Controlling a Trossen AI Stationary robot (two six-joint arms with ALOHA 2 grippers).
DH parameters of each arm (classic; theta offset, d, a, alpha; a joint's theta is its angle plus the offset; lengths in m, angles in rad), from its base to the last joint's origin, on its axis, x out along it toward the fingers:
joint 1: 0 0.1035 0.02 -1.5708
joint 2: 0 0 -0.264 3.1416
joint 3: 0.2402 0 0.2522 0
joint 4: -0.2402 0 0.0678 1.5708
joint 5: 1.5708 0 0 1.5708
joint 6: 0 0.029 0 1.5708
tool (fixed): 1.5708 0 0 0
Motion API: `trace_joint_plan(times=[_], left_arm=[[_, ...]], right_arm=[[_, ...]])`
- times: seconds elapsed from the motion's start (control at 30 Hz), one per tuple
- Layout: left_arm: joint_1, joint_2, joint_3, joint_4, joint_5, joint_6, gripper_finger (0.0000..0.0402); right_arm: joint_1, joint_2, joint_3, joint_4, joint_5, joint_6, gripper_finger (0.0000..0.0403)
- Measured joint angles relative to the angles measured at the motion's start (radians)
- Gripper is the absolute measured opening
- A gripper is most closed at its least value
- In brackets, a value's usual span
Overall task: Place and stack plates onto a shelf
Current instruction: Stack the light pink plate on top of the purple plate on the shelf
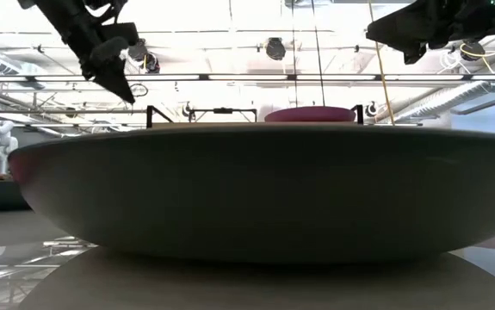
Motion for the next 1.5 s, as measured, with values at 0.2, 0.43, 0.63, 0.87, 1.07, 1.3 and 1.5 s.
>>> trace_joint_plan(times=[0.2,0.43,0.63,0.87,1.07,1.3,1.5], left_arm=[[0.000,0.041,-0.011,-0.038,0.007,-0.005,0.0083],[0.000,0.108,-0.026,-0.078,0.009,-0.037,0.0142],[0.000,0.170,-0.027,-0.085,0.011,-0.046,0.0147],[0.000,0.223,-0.027,-0.091,0.059,-0.034,0.0147],[0.000,0.246,-0.027,-0.107,0.078,-0.071,0.0147],[0.006,0.318,-0.028,-0.105,0.078,-0.100,0.0147],[0.007,0.407,-0.028,-0.101,0.065,-0.094,0.0147]], right_arm=[[0.000,0.000,0.000,-0.001,0.000,0.001,0.0098],[0.000,0.000,0.000,-0.002,0.000,-0.004,0.0098],[0.000,0.000,0.000,-0.003,0.000,-0.005,0.0098],[0.000,0.000,0.000,-0.010,0.000,-0.006,0.0098],[0.000,0.000,0.000,-0.021,0.000,-0.006,0.0098],[0.000,0.000,0.000,-0.021,0.000,-0.006,0.0098],[0.000,0.000,0.000,-0.022,0.000,-0.006,0.0098]])
